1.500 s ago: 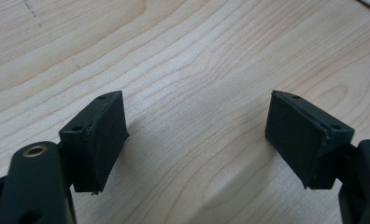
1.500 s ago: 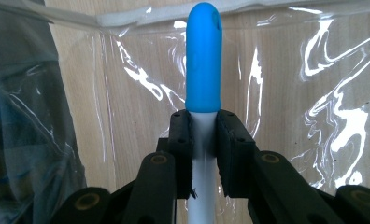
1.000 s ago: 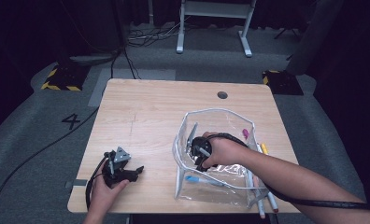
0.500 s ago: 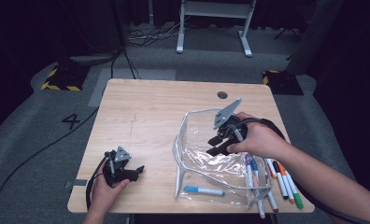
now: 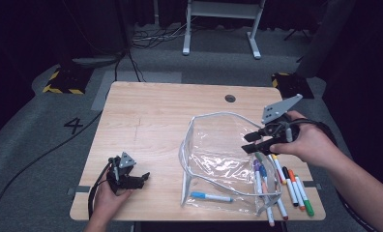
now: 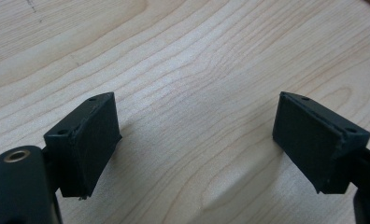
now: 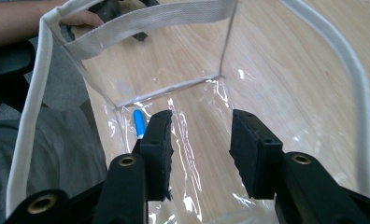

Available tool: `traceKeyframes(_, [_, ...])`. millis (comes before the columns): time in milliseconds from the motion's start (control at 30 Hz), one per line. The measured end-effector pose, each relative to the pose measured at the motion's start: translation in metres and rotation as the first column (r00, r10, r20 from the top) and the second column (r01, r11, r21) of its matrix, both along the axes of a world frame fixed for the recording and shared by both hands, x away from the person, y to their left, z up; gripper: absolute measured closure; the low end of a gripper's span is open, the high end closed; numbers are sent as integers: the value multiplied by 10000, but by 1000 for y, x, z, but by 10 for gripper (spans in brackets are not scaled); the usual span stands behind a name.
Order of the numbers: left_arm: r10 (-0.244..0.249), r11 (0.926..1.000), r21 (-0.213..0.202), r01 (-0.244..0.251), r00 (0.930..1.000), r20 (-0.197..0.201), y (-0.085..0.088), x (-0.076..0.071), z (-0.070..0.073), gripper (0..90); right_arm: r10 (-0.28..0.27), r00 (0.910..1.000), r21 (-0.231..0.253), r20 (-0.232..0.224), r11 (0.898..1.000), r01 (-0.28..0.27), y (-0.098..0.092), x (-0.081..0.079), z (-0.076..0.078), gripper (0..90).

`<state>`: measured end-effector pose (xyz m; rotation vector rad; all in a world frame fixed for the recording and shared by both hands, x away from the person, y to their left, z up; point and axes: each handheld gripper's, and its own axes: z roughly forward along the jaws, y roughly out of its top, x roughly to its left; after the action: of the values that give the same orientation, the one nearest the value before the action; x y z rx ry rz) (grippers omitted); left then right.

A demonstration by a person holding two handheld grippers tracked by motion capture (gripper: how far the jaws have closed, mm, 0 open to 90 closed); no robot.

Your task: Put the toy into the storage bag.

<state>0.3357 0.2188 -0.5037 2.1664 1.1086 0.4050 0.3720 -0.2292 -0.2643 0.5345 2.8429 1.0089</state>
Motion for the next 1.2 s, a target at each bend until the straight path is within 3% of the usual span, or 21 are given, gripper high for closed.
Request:
traceKeyframes(133, [6,10000,-2,-6,10000,-4,0,0,0,149,-655,9978,249,76,9976,653,-32,-7,3,579])
traceKeyframes(267, [8,10000,50,-8,10000,18,0,0,0,148,-1062,9942,391,191,9937,1054,-49,-11,4,575])
traceKeyframes(300, [21,10000,45,-21,10000,16,0,0,0,148,-1655,9861,521,132,9850,1646,-63,-14,4,570])
traceKeyframes(367, [53,10000,25,-53,10000,-7,0,-1,0,149,-1773,9841,581,135,9826,1763,-67,-15,4,567])
traceKeyframes(400, [121,9999,-47,-121,9999,-18,0,-1,0,149,-2199,9753,589,223,9741,2183,-77,-17,2,557])
traceKeyframes(433, [144,9999,-54,-144,9999,-24,-1,-1,0,148,-2321,9722,610,312,9713,2300,-82,-17,1,552])
traceKeyframes(733, [155,9999,-48,-155,9999,-25,-1,-1,0,147,-3108,9495,970,438,9472,3056,-119,-24,-7,540])
traceKeyframes(833, [238,9997,-1,-238,9997,-50,-1,1,-1,113,-3462,9375,1047,335,9341,3412,-135,-27,-15,541])
traceKeyframes(933, [389,9992,115,-386,9989,-272,-2,3,-2,0,-3718,9279,961,271,9249,3678,-147,-28,-23,537])
traceKeyframes(1000, [413,9991,124,-410,9988,-271,-3,4,-2,0,-3809,9242,959,261,9212,3770,-151,-29,-26,535])
traceKeyframes(1033, [419,9991,120,-416,9988,-270,-3,4,-2,0,-4002,9162,1013,223,9126,3962,-159,-31,-33,531])
traceKeyframes(1133, [421,9990,133,-417,9987,-281,-3,4,-2,0,-4129,9107,1009,160,9068,4093,-164,-32,-40,529])
traceKeyframes(1200, [400,9991,164,-395,9988,-276,-3,4,-2,0,-4330,9014,924,22,8976,4310,-172,-34,-54,526])
